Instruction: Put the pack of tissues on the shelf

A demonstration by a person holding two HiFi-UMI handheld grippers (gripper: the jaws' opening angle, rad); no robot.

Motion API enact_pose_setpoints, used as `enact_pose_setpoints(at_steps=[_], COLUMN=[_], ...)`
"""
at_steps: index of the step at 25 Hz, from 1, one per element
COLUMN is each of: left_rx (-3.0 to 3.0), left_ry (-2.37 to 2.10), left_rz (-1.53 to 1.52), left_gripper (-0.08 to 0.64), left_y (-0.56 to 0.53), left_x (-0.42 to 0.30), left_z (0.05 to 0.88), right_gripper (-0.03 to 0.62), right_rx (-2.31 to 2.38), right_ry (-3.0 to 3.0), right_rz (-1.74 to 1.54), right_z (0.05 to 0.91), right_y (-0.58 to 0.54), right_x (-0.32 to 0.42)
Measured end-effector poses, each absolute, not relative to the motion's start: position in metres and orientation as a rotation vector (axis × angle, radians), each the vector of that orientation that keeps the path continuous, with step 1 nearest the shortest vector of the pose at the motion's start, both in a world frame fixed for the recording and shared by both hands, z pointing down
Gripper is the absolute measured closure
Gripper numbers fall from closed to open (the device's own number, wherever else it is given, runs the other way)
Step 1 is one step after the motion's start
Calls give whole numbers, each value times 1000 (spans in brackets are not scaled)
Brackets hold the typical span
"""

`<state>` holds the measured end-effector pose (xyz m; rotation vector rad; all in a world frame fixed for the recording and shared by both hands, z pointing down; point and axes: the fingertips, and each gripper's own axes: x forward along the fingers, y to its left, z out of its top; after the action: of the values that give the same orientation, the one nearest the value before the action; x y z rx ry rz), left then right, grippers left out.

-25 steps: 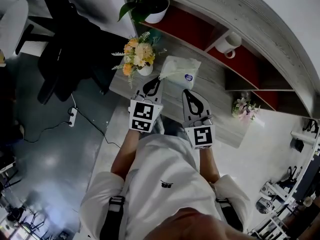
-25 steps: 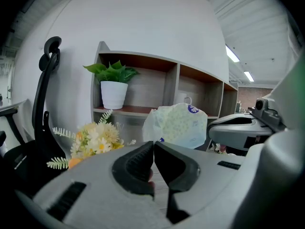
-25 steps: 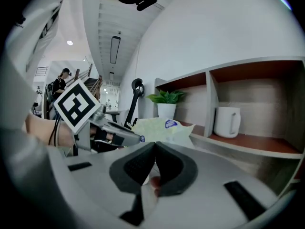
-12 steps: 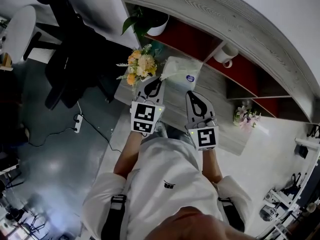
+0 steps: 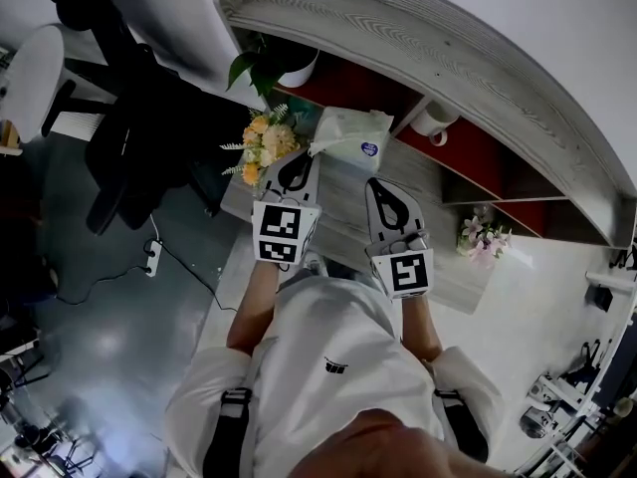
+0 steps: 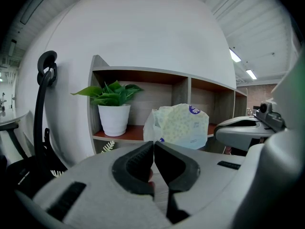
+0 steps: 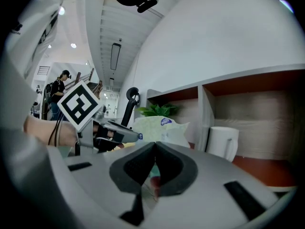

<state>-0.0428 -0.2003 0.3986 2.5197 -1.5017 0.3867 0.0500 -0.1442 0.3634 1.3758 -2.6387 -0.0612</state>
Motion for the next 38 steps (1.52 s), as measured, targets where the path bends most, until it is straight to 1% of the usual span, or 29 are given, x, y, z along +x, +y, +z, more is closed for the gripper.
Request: enact_pose_setpoints(at_steps=[38], left_rx=[2460], left_ry=[-1533], left_rz=[369], left_gripper=[528], left_y=[-288], left_x=[-37], left_z=[414], right_gripper=[566], right_rx=[1376], right_ry=[-2608], right_rz=[-16], right_z=[376], right_y=[-209], right_x=[61])
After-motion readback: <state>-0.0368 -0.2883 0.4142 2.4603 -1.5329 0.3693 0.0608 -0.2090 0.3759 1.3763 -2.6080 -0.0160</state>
